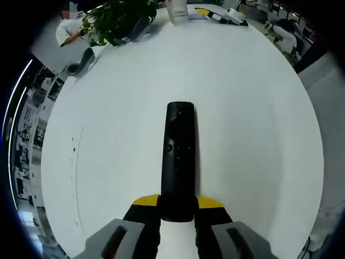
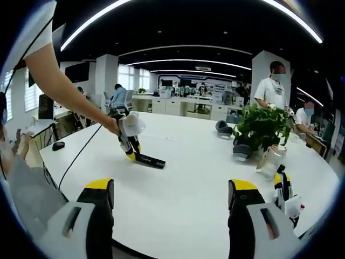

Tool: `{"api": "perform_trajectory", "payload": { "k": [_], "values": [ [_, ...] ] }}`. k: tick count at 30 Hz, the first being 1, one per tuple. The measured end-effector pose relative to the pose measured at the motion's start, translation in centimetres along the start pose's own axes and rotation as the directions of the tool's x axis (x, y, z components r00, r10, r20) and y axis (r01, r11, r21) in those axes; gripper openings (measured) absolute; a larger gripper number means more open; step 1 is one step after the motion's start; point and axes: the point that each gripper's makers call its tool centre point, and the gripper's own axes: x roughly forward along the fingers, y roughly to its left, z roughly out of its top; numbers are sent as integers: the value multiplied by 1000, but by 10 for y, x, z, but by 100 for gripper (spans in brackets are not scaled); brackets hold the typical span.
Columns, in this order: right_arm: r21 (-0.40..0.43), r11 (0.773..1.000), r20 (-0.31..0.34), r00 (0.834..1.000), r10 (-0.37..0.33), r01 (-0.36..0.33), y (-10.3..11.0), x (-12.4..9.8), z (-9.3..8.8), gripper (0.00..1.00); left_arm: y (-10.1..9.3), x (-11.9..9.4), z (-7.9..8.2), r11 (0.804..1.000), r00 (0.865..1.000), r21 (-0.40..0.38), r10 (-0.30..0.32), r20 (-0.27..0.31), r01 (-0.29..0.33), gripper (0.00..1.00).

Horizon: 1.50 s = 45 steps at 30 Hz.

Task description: Press the specified remote control buttons in sequence, fully releasing each button before pressing the next.

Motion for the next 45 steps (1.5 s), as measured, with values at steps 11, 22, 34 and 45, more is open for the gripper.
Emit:
{"api": "perform_trajectory", "payload": {
  "k": [11,22,34,45],
  "values": [
    [-4,1000,-27,1000,-4,4,-1,2,-4,90,24,14,2,1000,1000,15,-9,-9,9,23],
    [-1,1000,-24,1000,1,-1,0,2,-4,91,25,14,2,997,997,11,-71,27,71,24],
    [-1,1000,-18,1000,4,-4,1,1,-2,92,44,13,-2,991,998,-137,6,55,1,49],
    [1,1000,-13,1000,9,-9,1,1,-2,91,49,11,-27,821,990,-570,101,101,-26,61]
  ]
}}
